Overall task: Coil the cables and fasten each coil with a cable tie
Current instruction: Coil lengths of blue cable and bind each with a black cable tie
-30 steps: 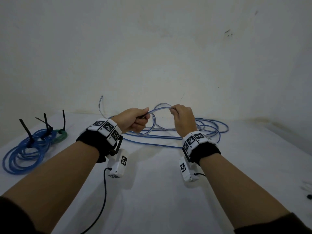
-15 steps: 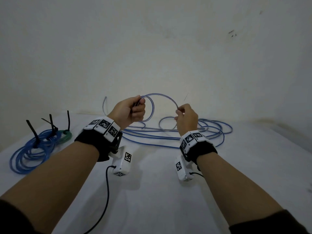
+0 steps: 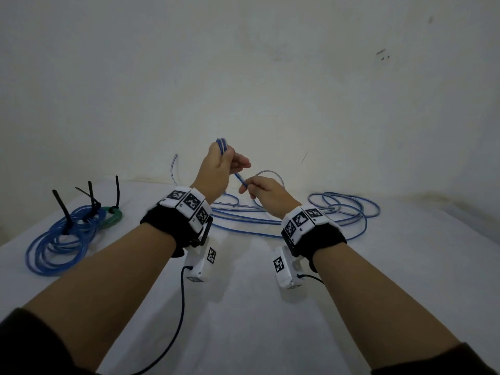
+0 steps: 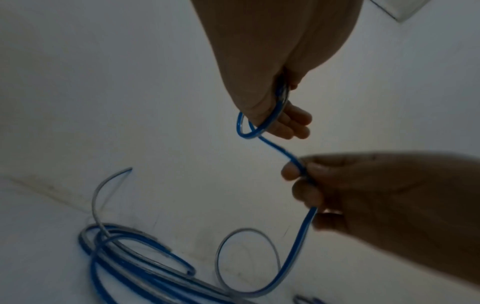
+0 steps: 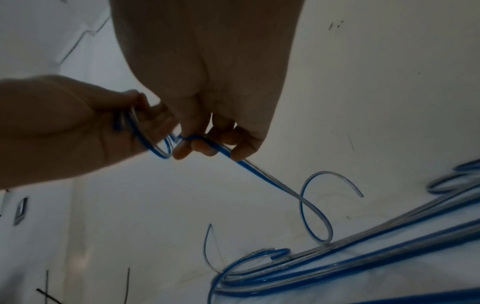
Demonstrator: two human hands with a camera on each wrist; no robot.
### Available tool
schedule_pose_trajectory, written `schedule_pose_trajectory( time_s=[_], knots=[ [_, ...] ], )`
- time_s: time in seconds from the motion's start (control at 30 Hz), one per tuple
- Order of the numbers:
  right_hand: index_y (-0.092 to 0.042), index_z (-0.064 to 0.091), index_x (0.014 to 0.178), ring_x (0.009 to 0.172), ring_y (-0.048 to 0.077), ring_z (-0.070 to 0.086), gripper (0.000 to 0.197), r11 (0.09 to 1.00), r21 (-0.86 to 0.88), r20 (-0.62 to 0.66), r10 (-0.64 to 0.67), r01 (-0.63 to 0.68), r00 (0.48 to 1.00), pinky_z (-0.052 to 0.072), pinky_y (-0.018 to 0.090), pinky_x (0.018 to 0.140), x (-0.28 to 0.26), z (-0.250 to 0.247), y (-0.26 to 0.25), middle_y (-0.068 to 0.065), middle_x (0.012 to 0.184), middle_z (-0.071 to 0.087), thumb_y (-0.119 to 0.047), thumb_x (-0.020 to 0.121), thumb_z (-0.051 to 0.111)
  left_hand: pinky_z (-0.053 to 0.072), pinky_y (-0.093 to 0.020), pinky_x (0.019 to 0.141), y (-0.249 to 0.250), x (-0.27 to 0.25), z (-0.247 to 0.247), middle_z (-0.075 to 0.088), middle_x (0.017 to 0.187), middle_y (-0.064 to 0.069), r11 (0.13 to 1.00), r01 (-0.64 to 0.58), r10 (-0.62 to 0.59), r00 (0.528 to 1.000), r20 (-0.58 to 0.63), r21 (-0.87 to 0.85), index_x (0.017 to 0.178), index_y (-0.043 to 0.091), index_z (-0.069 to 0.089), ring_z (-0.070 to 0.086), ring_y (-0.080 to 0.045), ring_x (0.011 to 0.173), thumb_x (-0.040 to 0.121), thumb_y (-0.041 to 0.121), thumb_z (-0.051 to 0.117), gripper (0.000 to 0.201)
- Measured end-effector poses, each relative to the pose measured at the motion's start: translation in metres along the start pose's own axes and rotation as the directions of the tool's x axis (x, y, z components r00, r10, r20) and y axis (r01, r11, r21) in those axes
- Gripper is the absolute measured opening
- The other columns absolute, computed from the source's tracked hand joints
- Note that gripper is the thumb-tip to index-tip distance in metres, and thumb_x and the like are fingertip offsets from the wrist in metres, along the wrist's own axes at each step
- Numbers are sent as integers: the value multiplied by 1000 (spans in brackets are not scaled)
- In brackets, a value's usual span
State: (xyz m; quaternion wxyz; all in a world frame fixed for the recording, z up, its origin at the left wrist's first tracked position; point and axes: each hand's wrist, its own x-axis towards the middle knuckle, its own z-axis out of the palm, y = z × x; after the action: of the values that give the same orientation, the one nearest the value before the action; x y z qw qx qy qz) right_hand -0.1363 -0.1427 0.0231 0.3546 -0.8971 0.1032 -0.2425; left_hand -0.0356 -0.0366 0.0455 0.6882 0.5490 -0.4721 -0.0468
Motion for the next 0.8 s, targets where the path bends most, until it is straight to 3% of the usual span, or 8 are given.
schedule_pose_trajectory(
  time_s=[0.1,0.2,0.27,0.37,0.43,0.53,0.67,0.8],
  knots=[
    [-11,66,97,68,5,45,13,993,-110,38,-32,36,999,35,12,64,-2,0,-6,-3,79,54,-12,90,55,52,-28,82,-12,-4,-6,65,88,-7,955,-69,54,997,59,290,93,9,42,64,-21,86,101,13,29,15],
    [-8,66,100,80,16,46,17,957,-278,2,-89,86,996,32,21,73,-3,2,-3,0,84,60,-6,85,59,50,-39,80,-11,-6,-9,64,85,-7,832,-108,22,987,162,544,92,7,41,63,-24,80,100,15,31,15],
    [-9,63,97,89,23,48,15,929,-360,-91,-130,89,987,35,27,76,-3,3,-1,5,90,64,-4,83,58,49,-40,75,-7,-8,-7,62,83,-8,772,-128,6,981,194,623,92,6,40,61,-26,78,100,15,31,15],
    [-9,58,88,84,25,52,5,876,-479,-248,-190,50,950,43,36,73,-6,0,0,5,88,61,-8,83,60,43,-30,64,-6,-10,-7,61,81,-11,750,-90,-25,986,164,655,90,8,38,59,-26,74,100,14,30,14],
    [-8,57,88,77,24,53,7,869,-494,-351,-196,-4,916,39,32,64,-8,-6,2,6,90,57,-13,86,61,41,-27,63,-6,-9,-11,60,83,-12,730,-46,-55,991,126,682,91,10,38,56,-24,73,99,14,32,11],
    [-3,61,90,69,26,53,9,878,-479,-432,-238,3,870,38,29,60,-9,-9,5,12,95,52,-11,86,63,37,-20,58,-7,-8,-13,53,78,-6,721,-24,-136,975,176,693,89,7,37,50,-15,65,99,9,29,13],
    [3,68,93,73,27,55,12,884,-459,-364,-283,94,887,38,26,66,-5,-10,2,16,95,54,-4,84,63,41,-13,53,-6,-9,-5,52,75,0,792,16,-162,969,184,611,91,5,41,51,-5,60,101,16,28,20],
    [1,66,102,79,22,55,19,896,-415,-250,-280,158,927,38,22,74,-5,-15,2,16,96,60,-8,86,62,44,-13,51,-3,-10,-2,57,71,-3,852,54,-180,964,195,520,90,7,46,53,-10,57,101,17,31,21]
  ],
)
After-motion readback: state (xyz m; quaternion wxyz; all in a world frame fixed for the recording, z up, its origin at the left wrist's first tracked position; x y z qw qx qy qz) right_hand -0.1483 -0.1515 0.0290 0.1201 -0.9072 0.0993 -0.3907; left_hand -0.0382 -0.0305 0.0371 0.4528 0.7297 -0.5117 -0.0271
